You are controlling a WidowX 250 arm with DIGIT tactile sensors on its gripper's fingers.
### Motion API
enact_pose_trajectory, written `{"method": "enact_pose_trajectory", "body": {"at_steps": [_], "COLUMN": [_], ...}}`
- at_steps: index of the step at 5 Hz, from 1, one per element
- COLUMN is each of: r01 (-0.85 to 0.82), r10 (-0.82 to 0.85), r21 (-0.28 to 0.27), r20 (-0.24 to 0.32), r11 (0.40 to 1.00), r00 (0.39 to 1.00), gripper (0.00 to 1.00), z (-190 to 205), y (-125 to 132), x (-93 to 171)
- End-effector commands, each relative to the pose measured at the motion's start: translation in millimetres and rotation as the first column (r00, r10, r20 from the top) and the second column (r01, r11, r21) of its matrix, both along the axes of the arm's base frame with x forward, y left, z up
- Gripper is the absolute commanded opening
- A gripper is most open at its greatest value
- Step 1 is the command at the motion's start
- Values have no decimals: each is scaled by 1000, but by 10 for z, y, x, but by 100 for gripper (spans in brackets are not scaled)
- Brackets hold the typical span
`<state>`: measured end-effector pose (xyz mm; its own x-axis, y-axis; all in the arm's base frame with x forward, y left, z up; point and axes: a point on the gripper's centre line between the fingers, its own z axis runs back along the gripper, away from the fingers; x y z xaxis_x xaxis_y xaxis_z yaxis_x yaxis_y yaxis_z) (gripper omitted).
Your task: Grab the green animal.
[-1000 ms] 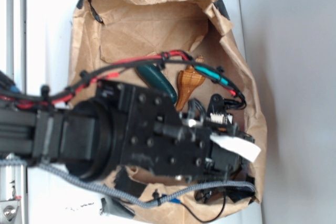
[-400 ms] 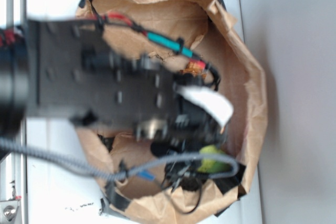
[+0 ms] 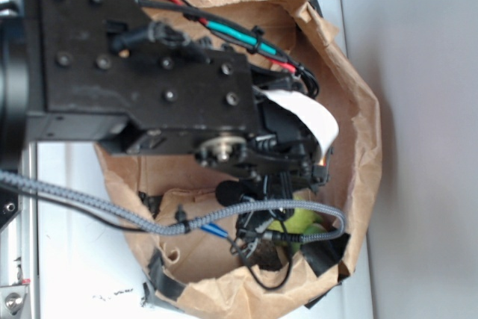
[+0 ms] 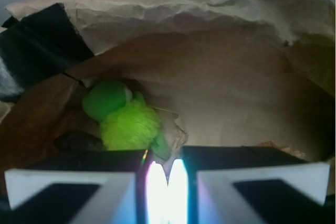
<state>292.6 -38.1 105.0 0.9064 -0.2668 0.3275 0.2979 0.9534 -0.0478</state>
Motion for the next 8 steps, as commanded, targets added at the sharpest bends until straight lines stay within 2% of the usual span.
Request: {"method": "enact_pose_trajectory", "body": {"at_steps": [1, 2, 3, 4, 5, 6, 7, 8], "r01": [50, 11, -67, -117, -141, -135, -126, -109], "r10": [-53, -11, 65, 113, 142, 138, 126, 108], "r21": [83, 57, -29, -53, 20, 62, 31, -45], "r20": [24, -9, -72, -71, -60, -34, -22, -17], "r11": [995, 998, 997, 992, 990, 989, 992, 993], "r00": [998, 1000, 995, 991, 988, 990, 992, 994], "gripper": [100, 100, 100, 100, 100, 0, 0, 0], "z": [-255, -378, -446, -482, -699, -751, -559, -216], "y": [-217, -384, -576, -629, -624, -617, -582, -442], "x": [130, 243, 298, 374, 473, 488, 462, 398]}}
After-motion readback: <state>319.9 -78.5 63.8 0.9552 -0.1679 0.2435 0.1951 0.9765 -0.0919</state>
